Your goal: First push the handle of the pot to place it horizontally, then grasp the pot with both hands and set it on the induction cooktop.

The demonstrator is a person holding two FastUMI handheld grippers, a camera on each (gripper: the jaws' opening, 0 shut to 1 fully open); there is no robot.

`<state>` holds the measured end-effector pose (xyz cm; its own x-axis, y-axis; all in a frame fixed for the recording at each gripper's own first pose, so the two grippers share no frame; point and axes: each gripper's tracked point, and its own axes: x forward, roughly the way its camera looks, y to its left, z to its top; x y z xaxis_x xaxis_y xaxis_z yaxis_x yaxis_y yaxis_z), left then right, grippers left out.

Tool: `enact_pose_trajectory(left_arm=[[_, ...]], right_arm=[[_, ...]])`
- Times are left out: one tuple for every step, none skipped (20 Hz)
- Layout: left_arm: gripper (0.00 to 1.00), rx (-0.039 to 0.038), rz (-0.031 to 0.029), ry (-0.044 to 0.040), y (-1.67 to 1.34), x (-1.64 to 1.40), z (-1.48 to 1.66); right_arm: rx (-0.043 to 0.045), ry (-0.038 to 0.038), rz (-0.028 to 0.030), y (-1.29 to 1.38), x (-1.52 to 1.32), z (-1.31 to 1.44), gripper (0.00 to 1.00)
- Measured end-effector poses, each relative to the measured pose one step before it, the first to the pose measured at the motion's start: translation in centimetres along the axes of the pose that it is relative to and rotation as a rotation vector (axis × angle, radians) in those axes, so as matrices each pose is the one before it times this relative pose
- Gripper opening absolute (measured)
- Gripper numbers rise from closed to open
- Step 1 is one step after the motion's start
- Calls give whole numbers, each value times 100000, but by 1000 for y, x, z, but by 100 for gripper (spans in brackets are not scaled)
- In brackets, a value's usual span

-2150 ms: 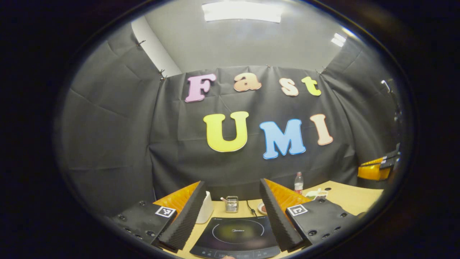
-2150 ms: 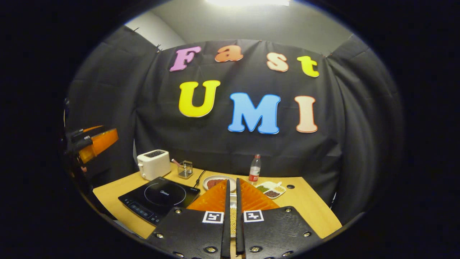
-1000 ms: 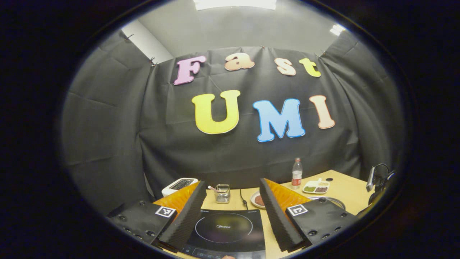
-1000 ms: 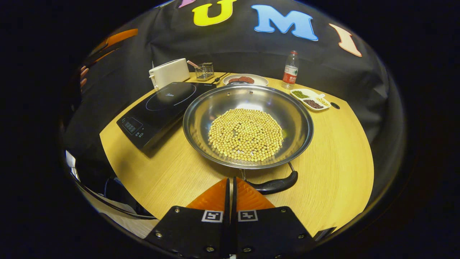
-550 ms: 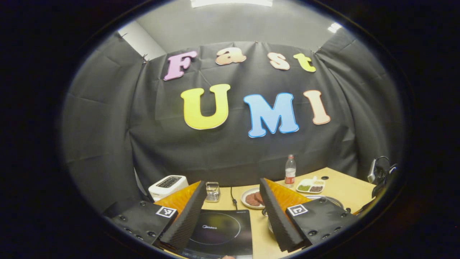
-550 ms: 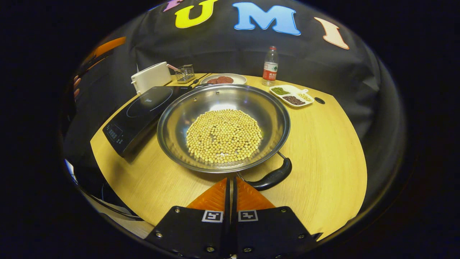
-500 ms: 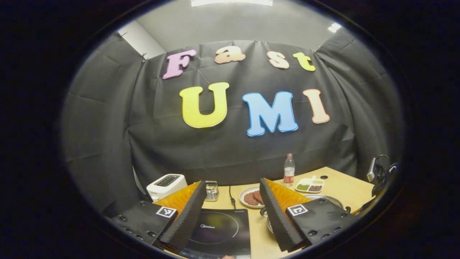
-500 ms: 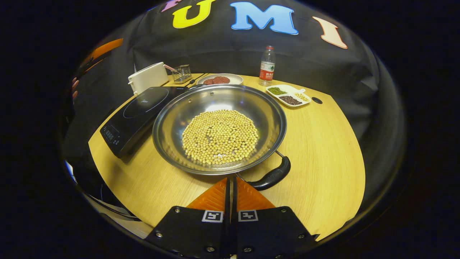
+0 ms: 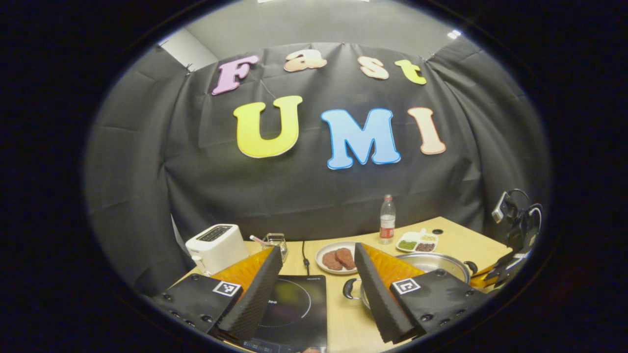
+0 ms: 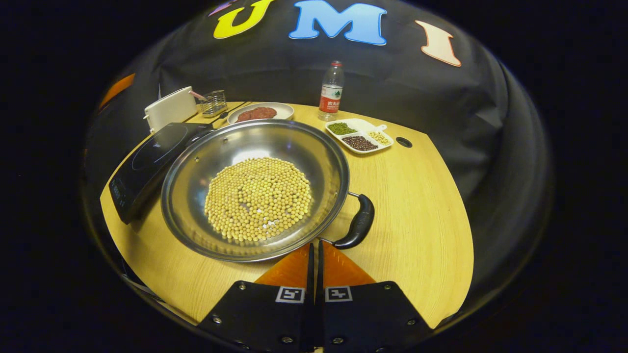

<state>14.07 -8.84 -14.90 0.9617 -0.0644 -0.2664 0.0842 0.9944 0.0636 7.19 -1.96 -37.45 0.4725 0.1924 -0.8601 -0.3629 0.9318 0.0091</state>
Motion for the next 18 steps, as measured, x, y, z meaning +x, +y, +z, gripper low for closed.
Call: enact_pose_trajectory(left_arm=[[93, 269, -259, 1023, -273, 184, -439], [93, 205, -448, 1468, -408, 284, -691], [93, 43, -368, 1310, -348, 257, -495], [93, -66, -331, 1419, -259, 340, -660], [93, 27, -765, 1579, -502, 456, -595], [99, 207, -791, 1273, -425, 442, -502], [96, 363, -973, 1531, -532, 464, -530], [100, 272, -927, 1032, -496, 500, -646], [100, 25, -982, 814, -452, 399, -479], [100, -290, -1123, 684, -550, 469, -366], [100, -402, -1196, 969, -479, 623, -367], [100, -301, -851, 892, -399, 601, -360], [96, -36, -996, 1334, -413, 785, -492], [93, -253, -837, 1817, -247, 745, -520], [93, -891, -1390, 1552, -351, 916, -610], [96, -1073, -1345, 1980, -368, 974, -582], [96, -789, -1268, 2918, -305, 922, -911], [96, -576, -620, 2943, -99, 871, -927]], right_arm=[[434, 46, -1072, -667, 480, 314, 1], [437, 177, -986, -628, 553, 264, 1], [919, -664, -891, -355, 342, 312, 1], [690, -418, -1130, -616, 455, 205, 1], [1249, -100, -580, -376, 125, 213, 1], [1676, -1071, -1173, -443, -43, 201, 1], [1058, -2072, -2580, -735, -295, 470, 1], [1235, -3702, -3260, -861, -334, 622, 1], [1928, -3672, -1840, -470, -362, 967, 1], [2837, -3843, -466, -78, -444, 857, 7], [2817, -3537, 427, 35, -260, 961, 18], [2269, -3447, 22, 75, -200, 836, 54], [1296, -3015, 43, 110, -132, 822, 77], [919, -2467, -211, 51, 208, 575, 100], [604, -1282, 131, 218, 76, 426, 98], [433, -466, 90, 158, 237, 65, 97], [514, 151, 329, 241, 268, 25, 97], [393, 524, 458, 279, 327, -151, 97]])
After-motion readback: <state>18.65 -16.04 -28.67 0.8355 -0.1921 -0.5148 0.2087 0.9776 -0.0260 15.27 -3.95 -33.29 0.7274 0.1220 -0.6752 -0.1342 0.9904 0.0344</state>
